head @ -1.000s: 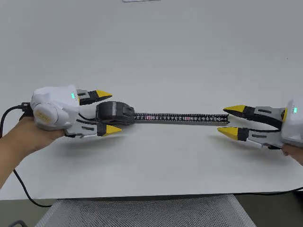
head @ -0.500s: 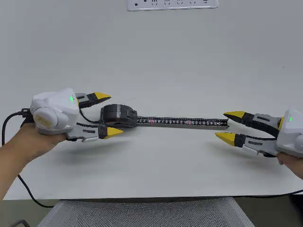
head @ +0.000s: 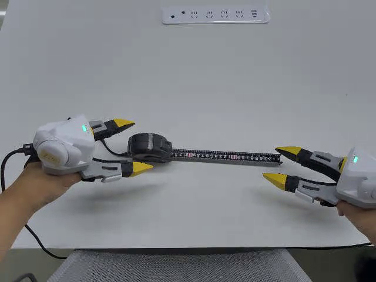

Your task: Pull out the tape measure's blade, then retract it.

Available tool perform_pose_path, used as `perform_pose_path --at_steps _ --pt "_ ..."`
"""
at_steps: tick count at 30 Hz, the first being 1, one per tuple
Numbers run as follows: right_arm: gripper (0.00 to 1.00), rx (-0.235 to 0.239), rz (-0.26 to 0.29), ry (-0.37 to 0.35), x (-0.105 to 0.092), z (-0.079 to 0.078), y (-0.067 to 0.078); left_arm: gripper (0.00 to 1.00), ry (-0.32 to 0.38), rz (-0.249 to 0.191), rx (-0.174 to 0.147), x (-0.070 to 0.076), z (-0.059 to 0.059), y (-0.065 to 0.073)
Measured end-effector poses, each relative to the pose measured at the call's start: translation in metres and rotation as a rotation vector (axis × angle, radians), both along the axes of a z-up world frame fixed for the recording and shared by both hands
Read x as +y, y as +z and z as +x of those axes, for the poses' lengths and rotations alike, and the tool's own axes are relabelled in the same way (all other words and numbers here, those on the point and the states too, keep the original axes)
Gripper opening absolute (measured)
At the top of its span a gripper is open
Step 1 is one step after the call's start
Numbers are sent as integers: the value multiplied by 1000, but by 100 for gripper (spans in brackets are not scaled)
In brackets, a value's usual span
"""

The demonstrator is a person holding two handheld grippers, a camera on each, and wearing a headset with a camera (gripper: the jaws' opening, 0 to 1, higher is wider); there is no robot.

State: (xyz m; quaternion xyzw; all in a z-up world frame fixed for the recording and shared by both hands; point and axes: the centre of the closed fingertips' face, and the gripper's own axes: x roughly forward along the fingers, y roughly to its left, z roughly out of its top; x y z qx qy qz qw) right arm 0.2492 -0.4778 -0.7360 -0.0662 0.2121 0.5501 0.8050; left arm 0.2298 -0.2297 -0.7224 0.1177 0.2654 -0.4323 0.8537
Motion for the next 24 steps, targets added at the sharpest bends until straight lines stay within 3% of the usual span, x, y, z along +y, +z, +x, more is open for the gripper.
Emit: perform_pose_path --at_steps 24 --pt "45 -10 1 -102 5 -16 11 62 150 -66 -18 20 -25 11"
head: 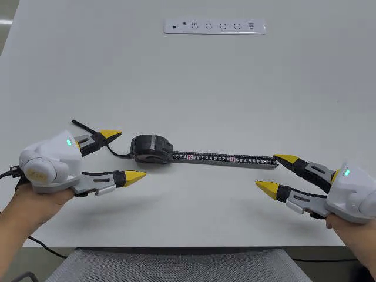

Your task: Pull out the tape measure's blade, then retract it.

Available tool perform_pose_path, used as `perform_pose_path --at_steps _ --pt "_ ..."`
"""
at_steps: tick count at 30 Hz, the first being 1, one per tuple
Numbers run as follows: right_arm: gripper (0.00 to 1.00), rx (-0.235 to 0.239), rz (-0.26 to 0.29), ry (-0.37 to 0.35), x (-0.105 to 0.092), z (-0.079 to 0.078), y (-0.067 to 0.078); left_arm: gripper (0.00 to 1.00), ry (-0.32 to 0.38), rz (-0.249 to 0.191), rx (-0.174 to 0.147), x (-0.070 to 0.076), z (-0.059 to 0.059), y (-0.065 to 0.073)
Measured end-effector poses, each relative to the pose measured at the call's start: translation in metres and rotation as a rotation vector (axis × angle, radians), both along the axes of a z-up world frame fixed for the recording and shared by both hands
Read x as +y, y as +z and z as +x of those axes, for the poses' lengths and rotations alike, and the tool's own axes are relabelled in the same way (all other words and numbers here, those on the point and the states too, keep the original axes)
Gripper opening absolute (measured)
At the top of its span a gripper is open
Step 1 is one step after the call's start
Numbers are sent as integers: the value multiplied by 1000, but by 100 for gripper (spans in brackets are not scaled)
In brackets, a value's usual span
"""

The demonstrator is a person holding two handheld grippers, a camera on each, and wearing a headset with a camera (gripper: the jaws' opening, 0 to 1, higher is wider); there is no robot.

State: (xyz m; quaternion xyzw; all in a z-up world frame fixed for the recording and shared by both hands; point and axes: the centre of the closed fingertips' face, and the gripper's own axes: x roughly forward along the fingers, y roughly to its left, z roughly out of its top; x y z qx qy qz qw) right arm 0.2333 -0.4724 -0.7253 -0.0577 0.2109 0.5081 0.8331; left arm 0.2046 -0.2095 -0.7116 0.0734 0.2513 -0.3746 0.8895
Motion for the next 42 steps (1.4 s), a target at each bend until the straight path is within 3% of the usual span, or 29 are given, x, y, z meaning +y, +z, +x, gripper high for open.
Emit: perform_pose_path --at_steps 20,42 --pt "51 -8 22 -53 5 -15 8 66 145 -16 8 22 -24 2" --pt "57 -25 33 -103 -1 -34 20 70 215 -33 3 30 -51 3"
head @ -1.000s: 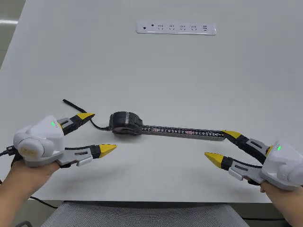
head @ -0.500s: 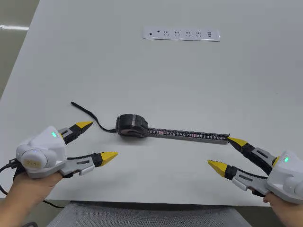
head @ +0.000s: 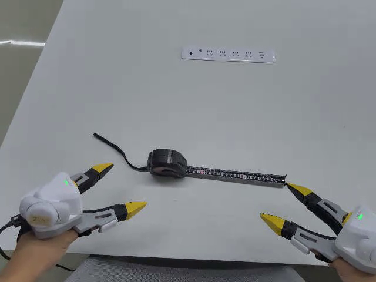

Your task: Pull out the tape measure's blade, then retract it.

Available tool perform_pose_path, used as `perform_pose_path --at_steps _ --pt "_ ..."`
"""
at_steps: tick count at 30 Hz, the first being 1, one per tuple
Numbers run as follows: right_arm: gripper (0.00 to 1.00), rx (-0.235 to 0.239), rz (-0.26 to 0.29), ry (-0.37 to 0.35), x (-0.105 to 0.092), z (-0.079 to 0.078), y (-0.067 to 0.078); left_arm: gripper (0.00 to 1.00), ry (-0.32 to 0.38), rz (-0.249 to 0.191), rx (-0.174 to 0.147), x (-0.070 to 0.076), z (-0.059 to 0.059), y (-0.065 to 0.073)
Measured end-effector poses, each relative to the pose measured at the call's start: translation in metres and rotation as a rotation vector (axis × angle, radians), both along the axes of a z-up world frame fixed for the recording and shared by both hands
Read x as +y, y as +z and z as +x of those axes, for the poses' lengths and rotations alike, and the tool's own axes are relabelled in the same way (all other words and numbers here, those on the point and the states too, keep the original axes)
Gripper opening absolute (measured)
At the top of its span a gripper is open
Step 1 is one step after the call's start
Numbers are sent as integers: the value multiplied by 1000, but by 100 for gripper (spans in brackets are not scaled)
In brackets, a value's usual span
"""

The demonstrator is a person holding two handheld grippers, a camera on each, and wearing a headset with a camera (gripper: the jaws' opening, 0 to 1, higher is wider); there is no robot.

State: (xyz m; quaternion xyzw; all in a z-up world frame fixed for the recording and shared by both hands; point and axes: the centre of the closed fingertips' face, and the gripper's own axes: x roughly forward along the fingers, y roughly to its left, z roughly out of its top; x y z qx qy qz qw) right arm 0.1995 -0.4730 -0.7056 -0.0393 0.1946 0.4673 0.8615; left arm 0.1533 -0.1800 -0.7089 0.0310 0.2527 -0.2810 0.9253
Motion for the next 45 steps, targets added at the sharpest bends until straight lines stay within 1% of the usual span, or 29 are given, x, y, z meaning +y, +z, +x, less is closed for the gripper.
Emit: perform_pose_path --at_steps 3,5,9,11,14,18,19,20,24,31,35,38,45 --pt "58 1 4 -11 -1 -2 2 70 12 -3 3 4 -4 -2" --pt "58 -3 -3 -14 -3 -4 2 70 18 -9 6 5 -7 -3" --pt "59 -4 -9 -20 -6 -7 2 71 32 -13 3 8 -11 -2" --pt "60 -6 -9 -25 -8 -8 3 71 36 -16 -1 7 -13 -1" --pt "61 -9 -10 -35 -10 -10 3 71 43 -12 0 9 -17 -1" --pt "62 -7 -3 -45 -12 -13 4 71 60 -14 -6 12 -23 -1" --pt "62 -4 9 -52 -13 -14 6 71 69 -17 -7 12 -24 -1" --pt "62 -5 10 -56 -13 -15 6 71 74 -23 -6 13 -25 -1" --pt "63 -3 4 -55 -14 -19 4 71 88 -21 1 17 -29 -3" --pt "63 -3 21 -76 -17 -24 4 72 106 -20 5 21 -34 -3" --pt "64 -2 20 -81 -19 -28 2 72 112 -23 7 23 -36 -5" --pt "64 0 17 -86 -21 -29 1 73 117 -24 7 21 -38 -5" --pt "66 2 18 -94 -22 -31 1 74 121 -21 9 22 -38 -6"
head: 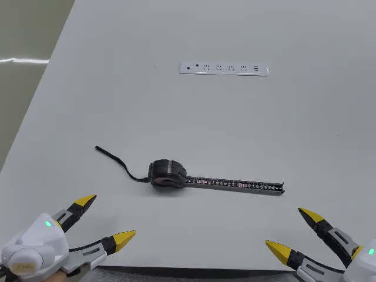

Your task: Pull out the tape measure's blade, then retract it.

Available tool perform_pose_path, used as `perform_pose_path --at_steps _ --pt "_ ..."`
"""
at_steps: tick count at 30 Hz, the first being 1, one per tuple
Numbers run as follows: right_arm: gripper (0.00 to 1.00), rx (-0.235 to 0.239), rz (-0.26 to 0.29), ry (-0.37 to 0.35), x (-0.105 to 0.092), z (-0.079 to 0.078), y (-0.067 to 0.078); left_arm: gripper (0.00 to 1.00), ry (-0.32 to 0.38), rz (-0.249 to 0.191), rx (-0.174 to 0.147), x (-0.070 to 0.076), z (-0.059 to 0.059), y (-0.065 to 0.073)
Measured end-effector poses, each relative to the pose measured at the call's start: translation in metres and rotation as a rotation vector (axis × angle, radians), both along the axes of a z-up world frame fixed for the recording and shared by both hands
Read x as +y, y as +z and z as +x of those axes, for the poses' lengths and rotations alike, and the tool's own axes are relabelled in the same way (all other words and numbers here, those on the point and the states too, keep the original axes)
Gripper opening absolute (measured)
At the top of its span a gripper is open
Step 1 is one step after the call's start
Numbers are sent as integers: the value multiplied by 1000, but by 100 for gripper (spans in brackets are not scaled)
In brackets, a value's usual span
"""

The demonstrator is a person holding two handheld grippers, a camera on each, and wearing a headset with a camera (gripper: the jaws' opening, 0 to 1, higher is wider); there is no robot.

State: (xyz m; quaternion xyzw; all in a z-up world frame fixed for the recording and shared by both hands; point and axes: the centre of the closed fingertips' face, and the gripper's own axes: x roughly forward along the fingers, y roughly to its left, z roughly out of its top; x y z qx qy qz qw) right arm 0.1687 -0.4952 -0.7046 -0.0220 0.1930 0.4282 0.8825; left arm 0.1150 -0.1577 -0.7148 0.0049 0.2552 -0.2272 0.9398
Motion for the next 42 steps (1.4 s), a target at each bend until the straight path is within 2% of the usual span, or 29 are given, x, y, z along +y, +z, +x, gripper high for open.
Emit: perform_pose_path --at_steps 26,42 --pt "65 -1 8 0 2 -1 0 73 -7 3 1 -2 0 1" --pt "65 -4 14 15 11 4 1 73 -21 0 6 -9 8 0"
